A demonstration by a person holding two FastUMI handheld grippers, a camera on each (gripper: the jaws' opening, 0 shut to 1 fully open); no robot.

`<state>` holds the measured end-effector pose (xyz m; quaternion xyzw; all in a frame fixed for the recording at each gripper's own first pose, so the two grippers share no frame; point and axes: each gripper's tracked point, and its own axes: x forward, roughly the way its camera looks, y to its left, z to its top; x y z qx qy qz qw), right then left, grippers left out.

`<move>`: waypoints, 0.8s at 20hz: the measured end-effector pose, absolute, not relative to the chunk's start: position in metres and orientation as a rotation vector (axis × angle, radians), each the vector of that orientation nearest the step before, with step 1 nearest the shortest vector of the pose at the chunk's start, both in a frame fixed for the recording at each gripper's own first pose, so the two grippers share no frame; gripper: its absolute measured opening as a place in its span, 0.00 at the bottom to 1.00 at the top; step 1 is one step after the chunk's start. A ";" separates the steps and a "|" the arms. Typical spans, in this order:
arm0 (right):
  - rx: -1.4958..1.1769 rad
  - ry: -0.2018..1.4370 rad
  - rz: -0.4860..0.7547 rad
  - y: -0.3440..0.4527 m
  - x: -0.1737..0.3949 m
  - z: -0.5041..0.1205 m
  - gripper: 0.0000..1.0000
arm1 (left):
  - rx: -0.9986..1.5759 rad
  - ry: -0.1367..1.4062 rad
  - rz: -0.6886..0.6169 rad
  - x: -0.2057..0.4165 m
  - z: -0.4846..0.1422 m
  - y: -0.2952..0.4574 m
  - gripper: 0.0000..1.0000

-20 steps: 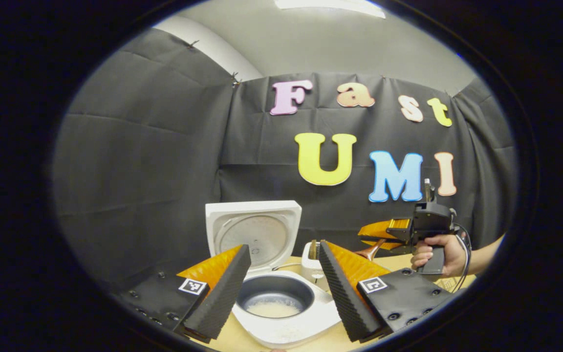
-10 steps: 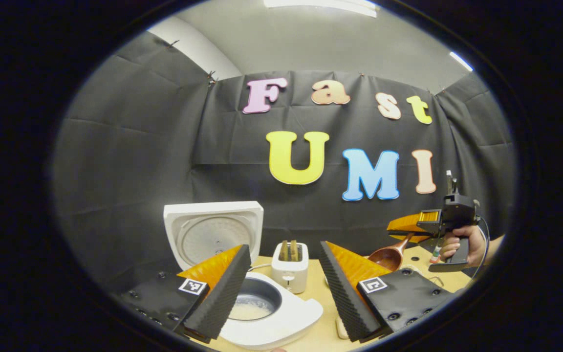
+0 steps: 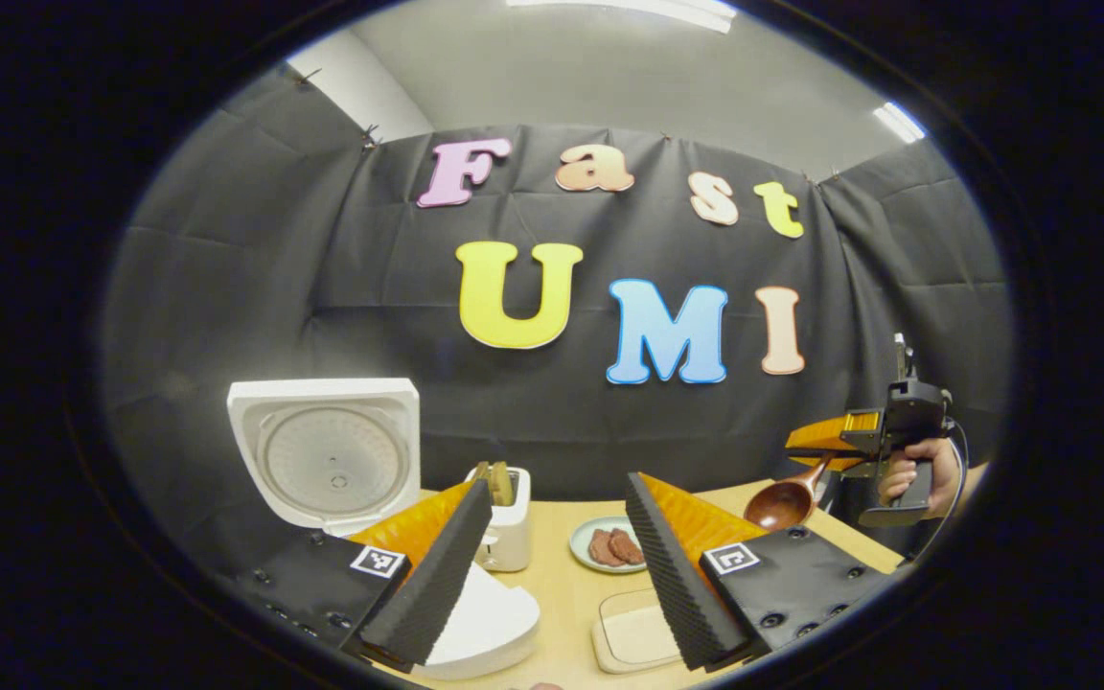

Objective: Close the left gripper, press the button to open the rice cooker; take a wooden spoon from the chopstick holder with the right hand, scoop a spoonful of rice and pour it into the rice cooker, then put the wooden spoon back into the chopstick holder.

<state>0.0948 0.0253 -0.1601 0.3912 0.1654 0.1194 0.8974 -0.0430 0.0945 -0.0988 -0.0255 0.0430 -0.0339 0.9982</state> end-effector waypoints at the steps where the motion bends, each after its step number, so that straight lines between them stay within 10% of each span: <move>1: 0.814 0.340 0.219 0.010 0.092 -0.164 0.17 | -0.050 0.083 -0.078 -0.042 -0.097 0.089 0.99; 16: 0.723 0.431 -0.181 -0.123 0.073 -0.280 0.17 | -0.009 0.110 -0.102 -0.039 -0.090 0.047 0.97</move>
